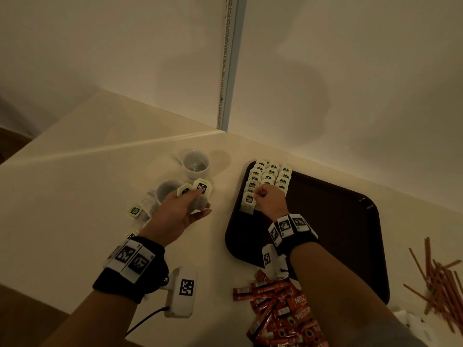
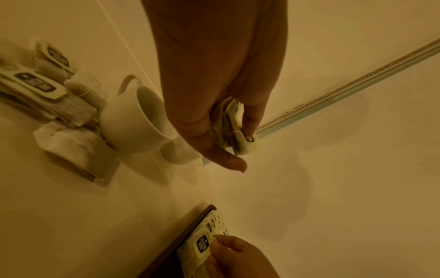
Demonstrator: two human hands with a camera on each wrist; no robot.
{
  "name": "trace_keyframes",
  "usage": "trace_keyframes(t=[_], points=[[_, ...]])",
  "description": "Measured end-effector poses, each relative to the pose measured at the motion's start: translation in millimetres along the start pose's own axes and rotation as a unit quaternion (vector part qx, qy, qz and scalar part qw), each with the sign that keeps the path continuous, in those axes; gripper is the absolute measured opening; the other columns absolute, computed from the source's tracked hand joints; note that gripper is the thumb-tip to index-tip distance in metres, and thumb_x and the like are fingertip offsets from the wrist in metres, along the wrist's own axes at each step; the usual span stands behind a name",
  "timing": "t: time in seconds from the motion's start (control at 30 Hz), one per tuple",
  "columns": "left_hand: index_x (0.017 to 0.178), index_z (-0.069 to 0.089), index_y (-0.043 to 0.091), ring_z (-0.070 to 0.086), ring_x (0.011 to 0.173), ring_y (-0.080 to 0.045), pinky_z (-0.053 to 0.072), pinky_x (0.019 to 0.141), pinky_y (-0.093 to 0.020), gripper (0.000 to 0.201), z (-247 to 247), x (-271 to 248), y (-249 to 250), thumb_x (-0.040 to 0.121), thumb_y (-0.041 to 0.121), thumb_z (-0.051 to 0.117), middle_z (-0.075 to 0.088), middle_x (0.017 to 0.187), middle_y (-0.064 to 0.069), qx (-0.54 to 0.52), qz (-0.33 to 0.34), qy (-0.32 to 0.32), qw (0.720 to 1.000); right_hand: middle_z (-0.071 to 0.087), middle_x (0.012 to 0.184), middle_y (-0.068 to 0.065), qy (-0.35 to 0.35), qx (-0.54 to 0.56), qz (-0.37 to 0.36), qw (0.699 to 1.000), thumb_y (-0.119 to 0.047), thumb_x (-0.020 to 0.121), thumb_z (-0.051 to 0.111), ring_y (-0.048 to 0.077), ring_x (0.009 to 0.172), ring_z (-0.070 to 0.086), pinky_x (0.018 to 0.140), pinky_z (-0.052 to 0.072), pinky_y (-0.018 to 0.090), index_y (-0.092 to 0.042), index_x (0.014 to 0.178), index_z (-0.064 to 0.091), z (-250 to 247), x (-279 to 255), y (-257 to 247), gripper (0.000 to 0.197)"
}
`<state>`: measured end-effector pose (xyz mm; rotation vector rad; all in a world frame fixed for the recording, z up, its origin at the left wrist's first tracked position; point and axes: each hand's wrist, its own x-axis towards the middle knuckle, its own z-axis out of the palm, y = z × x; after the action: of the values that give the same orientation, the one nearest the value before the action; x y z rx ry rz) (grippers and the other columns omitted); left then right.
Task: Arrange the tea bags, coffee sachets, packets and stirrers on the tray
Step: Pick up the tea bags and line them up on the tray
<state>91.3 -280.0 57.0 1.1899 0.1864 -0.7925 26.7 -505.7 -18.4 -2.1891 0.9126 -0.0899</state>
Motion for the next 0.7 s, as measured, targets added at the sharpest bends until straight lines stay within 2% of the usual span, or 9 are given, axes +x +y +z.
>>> trace_keyframes(t=[0.17,0.27,0.33,0.4,0.47,0.53,0.63,0.7], points=[[0.101,0.061,0.013,0.064,0.080,-0.020,0.058,0.058,-0.029,0.010,-1.8,1.9,-5.0,0.093,0.012,0.055,0.064,0.093,-0.013,0.061,0.012,-0.017,0.998,0.069,0.101,0.010,0.002,-0.004,0.000,1.000,-0.008,0.087,0.063,0.018,0.096,0.062,0.078,0.041,0.017,-0.004,0.097,0.068,1.8,2.2,1.4,0.013],[0.100,0.064,0.017,0.066,0.080,-0.018,0.056,0.057,-0.029,0.010,-0.3,0.1,-6.6,0.092,0.015,0.058,0.068,0.088,-0.007,0.110,0.029,-0.031,0.993,0.068,0.097,0.010,0.008,-0.001,-0.001,1.000,-0.013,0.086,0.065,0.019,0.091,0.062,0.078,0.045,0.021,-0.004,0.096,0.067,2.0,3.0,1.3,0.013],[0.099,0.064,0.018,0.067,0.080,-0.016,0.057,0.057,-0.029,0.009,1.6,0.4,-7.0,0.090,0.016,0.061,0.069,0.091,-0.006,0.133,0.042,-0.025,0.990,0.066,0.092,0.005,0.029,0.026,-0.009,0.999,-0.022,0.087,0.066,0.016,0.085,0.061,0.074,0.048,0.022,-0.007,0.097,0.066,-2.2,0.2,-8.4,0.018],[0.102,0.063,0.015,0.067,0.078,-0.014,0.057,0.056,-0.028,0.013,5.0,1.7,-6.6,0.089,0.016,0.063,0.068,0.094,-0.008,0.149,0.057,-0.022,0.987,0.063,0.090,-0.002,0.002,0.087,-0.041,0.995,-0.030,0.091,0.061,0.013,0.083,0.060,0.068,0.047,0.016,-0.010,0.101,0.065,-12.8,-9.4,-31.4,0.023],[0.107,0.062,0.008,0.065,0.076,-0.013,0.056,0.054,-0.026,0.021,9.6,3.4,-5.7,0.088,0.017,0.064,0.066,0.092,-0.010,0.157,0.078,-0.023,0.984,0.064,0.094,-0.002,-0.095,0.147,-0.086,0.981,-0.035,0.093,0.055,0.007,0.078,0.060,0.061,0.045,0.009,-0.013,0.107,0.065,-26.1,-23.1,-61.4,0.029],[0.108,0.060,0.003,0.063,0.077,-0.013,0.055,0.055,-0.025,0.025,15.5,4.0,-3.4,0.088,0.018,0.065,0.063,0.089,-0.009,0.172,0.106,-0.032,0.979,0.067,0.094,-0.003,-0.157,0.146,-0.152,0.965,-0.032,0.091,0.058,0.002,0.076,0.060,0.062,0.045,0.009,-0.015,0.106,0.067,-34.8,-34.6,-85.0,0.024],[0.099,0.064,0.011,0.065,0.077,-0.010,0.054,0.055,-0.024,0.015,24.1,2.7,1.8,0.086,0.016,0.067,0.065,0.084,-0.003,0.188,0.155,-0.037,0.969,0.067,0.081,-0.007,-0.132,0.120,-0.243,0.953,-0.017,0.086,0.066,-0.001,0.074,0.058,0.073,0.046,0.015,-0.013,0.096,0.072,-43.6,-41.0,-101.9,0.012],[0.091,0.067,0.019,0.064,0.069,-0.003,0.051,0.054,-0.020,0.011,29.2,-0.9,7.5,0.083,0.011,0.069,0.068,0.075,0.006,0.202,0.209,-0.037,0.956,0.066,0.077,-0.009,-0.117,0.136,-0.266,0.947,-0.012,0.085,0.067,-0.005,0.069,0.057,0.070,0.042,0.009,-0.010,0.093,0.073,-50.6,-44.3,-106.5,0.010]])
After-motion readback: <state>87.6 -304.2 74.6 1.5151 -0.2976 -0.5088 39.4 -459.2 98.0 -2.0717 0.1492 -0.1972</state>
